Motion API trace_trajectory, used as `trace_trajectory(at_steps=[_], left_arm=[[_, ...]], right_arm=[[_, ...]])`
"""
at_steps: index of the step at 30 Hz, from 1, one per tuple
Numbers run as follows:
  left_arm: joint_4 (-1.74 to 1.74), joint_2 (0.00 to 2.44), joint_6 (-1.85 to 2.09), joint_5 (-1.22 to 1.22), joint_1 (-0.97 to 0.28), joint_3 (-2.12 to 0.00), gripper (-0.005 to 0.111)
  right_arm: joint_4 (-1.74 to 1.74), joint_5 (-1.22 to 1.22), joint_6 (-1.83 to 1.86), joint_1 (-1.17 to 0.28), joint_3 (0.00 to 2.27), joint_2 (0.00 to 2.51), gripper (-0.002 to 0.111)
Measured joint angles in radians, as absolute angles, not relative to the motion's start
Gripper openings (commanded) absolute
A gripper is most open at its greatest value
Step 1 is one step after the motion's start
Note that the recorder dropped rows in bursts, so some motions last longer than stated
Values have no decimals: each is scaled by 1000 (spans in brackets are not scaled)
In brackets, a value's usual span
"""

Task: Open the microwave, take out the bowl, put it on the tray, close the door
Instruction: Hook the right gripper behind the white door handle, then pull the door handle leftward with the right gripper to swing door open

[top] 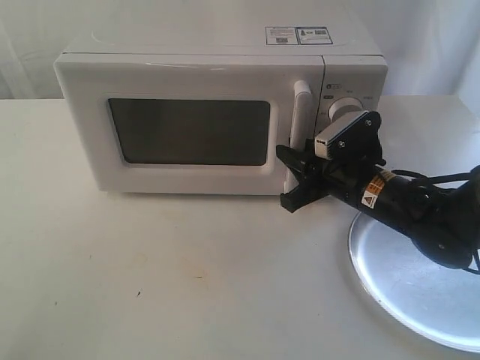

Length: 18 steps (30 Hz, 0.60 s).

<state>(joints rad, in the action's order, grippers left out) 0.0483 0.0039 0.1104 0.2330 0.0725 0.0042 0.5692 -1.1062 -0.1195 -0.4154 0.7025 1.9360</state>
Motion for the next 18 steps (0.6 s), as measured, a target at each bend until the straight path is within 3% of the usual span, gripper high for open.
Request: trace_trajectory(at_steps=[18], left_arm=[[48, 4, 110, 233, 72, 4, 0]], right_arm=[[557, -1105, -129, -429, 700, 1938, 0]])
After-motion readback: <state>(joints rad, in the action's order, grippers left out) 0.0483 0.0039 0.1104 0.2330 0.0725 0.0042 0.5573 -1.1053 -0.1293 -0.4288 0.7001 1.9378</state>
